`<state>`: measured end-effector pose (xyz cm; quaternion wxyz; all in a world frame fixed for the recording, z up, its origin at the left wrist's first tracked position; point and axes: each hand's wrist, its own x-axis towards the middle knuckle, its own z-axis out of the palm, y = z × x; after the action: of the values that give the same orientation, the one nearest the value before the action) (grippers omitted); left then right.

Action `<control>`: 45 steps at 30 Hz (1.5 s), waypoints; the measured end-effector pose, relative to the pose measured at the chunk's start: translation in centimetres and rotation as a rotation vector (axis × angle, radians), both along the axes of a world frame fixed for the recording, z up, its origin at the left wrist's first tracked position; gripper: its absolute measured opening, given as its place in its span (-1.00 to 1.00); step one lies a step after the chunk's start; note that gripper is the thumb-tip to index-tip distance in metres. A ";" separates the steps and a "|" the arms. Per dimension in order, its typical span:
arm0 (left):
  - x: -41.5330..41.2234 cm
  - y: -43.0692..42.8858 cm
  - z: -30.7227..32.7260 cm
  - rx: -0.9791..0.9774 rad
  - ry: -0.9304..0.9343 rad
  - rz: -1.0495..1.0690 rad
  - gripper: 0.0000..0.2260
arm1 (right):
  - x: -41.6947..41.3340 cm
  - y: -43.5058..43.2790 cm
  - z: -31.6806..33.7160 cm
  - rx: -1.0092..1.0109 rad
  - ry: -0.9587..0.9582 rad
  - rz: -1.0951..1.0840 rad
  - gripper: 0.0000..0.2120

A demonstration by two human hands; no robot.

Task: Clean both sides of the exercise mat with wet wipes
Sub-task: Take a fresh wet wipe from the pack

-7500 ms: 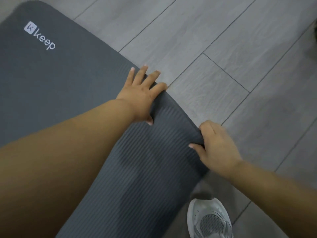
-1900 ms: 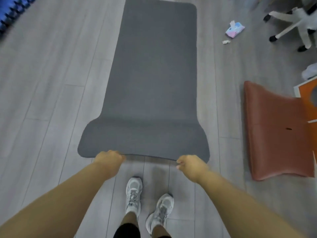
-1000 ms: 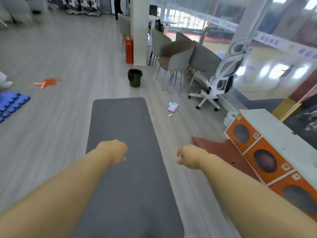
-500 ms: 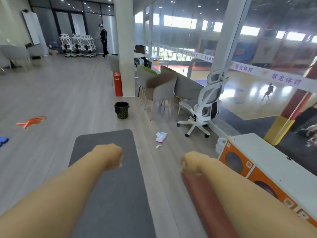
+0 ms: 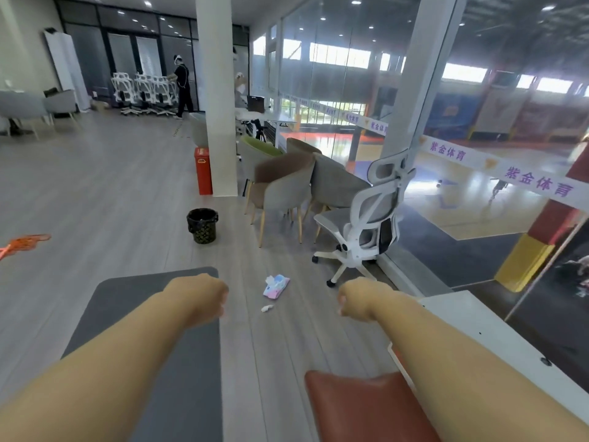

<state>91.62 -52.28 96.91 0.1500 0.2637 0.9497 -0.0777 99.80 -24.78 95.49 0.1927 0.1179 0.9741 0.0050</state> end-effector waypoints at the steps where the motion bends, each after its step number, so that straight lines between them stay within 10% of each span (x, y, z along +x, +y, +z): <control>1: -1.3 0.8 -0.1 -0.008 0.009 0.001 -0.84 | -1.2 1.0 -0.1 0.005 0.007 0.000 -0.80; 45: -77.3 34.0 -28.1 0.067 -0.540 0.262 -0.72 | -81.5 30.5 -27.0 -0.212 -0.340 0.169 -0.73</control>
<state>14.30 -18.31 68.83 0.3971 0.1548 0.9034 0.0468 18.31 5.69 68.52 0.3644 0.0123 0.9291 -0.0617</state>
